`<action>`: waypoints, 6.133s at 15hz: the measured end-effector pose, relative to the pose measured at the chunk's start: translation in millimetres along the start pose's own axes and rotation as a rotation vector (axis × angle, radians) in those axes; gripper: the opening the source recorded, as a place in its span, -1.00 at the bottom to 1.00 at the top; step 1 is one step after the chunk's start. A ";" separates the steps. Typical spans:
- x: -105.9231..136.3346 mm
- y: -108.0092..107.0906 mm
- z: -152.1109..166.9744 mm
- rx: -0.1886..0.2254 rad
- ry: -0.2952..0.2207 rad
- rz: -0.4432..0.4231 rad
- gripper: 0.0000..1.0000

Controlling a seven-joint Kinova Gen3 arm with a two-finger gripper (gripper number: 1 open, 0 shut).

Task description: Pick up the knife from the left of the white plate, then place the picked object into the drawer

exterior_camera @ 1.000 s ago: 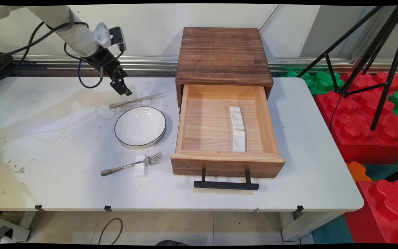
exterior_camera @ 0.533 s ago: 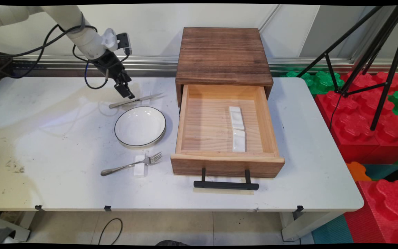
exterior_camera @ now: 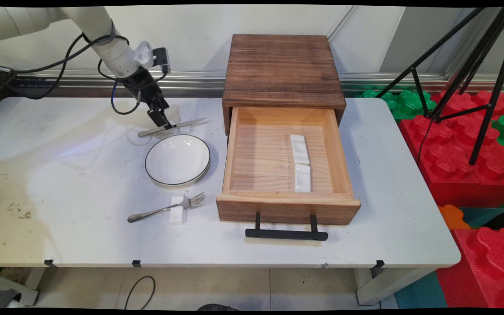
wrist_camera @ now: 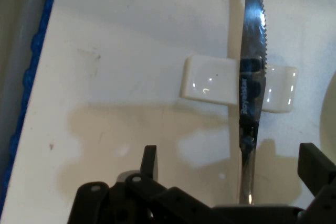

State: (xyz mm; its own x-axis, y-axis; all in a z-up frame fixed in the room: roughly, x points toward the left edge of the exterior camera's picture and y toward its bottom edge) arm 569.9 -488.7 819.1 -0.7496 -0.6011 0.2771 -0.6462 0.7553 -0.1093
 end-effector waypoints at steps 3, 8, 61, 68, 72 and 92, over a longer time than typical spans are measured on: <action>0.7 -2.7 5.6 -0.018 -0.006 0.007 1.00; 1.8 -5.4 12.2 -0.038 -0.013 0.018 1.00; 62.4 91.8 -161.7 0.179 0.089 -0.165 -1.00; 99.4 140.5 -169.8 0.162 0.098 -0.100 -1.00; 123.8 163.4 -168.2 0.154 0.105 -0.047 -1.00; 243.4 228.3 -106.9 0.093 0.132 0.119 -1.00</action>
State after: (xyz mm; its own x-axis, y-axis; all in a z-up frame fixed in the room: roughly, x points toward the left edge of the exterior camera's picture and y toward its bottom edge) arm 255.3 -434.8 963.6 -0.8002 -0.4648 0.3790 -0.5690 0.7882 -0.2347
